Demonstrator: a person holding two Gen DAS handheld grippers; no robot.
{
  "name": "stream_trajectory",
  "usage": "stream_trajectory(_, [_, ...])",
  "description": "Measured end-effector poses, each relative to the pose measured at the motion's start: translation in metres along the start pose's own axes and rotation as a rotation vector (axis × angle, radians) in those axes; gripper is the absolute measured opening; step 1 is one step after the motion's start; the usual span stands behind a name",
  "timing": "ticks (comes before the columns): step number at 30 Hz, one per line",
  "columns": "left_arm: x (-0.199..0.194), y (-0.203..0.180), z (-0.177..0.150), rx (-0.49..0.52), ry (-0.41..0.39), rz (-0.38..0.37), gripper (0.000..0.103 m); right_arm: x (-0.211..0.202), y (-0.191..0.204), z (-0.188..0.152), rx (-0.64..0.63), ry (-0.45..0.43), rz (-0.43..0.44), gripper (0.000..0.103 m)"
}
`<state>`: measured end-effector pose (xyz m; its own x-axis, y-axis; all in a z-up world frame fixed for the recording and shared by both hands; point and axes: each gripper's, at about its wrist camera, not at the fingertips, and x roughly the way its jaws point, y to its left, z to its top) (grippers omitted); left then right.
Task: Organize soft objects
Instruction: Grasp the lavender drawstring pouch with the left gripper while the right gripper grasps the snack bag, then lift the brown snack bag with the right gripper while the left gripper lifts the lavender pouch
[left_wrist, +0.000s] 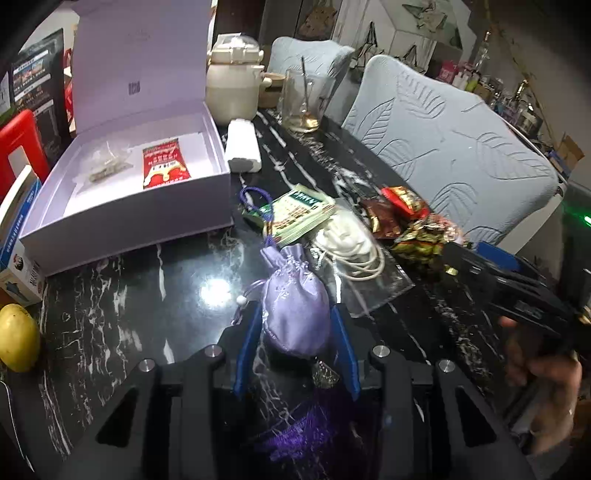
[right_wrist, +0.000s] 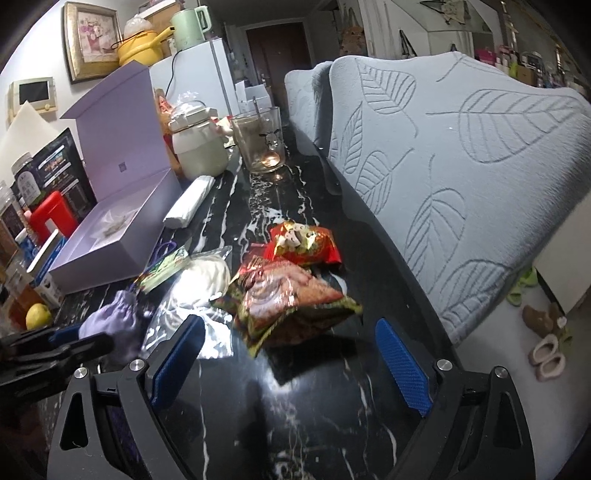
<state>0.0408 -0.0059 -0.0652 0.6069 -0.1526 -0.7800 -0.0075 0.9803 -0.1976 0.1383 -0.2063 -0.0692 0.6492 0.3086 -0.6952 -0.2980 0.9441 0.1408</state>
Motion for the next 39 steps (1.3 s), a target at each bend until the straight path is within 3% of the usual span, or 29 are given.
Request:
stream_trajectory(8, [-0.011,-0.006,-0.008,0.031,-0.007,-0.010,0.039,0.022,0.007,0.013,-0.067,0.017,0.014,0.100])
stream_trajectory(13, [-0.005,0.001,-0.005,-0.013,0.001,-0.042,0.039,0.033,0.007,0.015,-0.081,0.048,0.008,0.099])
stream_trajectory(14, [-0.004,0.003,-0.005,-0.021,0.000,-0.043,0.039,0.033,0.007,0.015,-0.085,0.047,0.002,0.096])
stream_trajectory(16, [-0.003,0.004,-0.004,-0.027,0.000,-0.036,0.039,0.032,0.008,0.013,-0.098,0.043,-0.014,0.079])
stream_trajectory(17, [-0.001,0.006,-0.003,-0.028,0.007,-0.023,0.039,0.031,0.007,0.012,-0.100,0.043,-0.008,0.078])
stream_trajectory(18, [0.000,0.006,-0.002,-0.028,0.015,-0.012,0.039,0.029,0.006,0.012,-0.095,0.037,0.006,0.069])
stream_trajectory(22, [0.014,0.013,-0.001,-0.044,0.063,0.022,0.039,0.023,0.006,0.009,-0.085,0.046,0.030,0.058])
stream_trajectory(36, [0.022,0.009,0.004,-0.021,0.049,0.010,0.040,-0.022,-0.008,-0.027,-0.018,0.102,0.021,0.057])
stream_trajectory(37, [0.023,0.009,0.003,-0.019,0.053,0.011,0.046,-0.025,-0.007,-0.030,-0.021,0.101,0.014,0.057])
stream_trajectory(39, [0.025,0.008,0.002,-0.024,0.060,0.009,0.068,-0.028,-0.006,-0.034,-0.021,0.099,0.005,0.057])
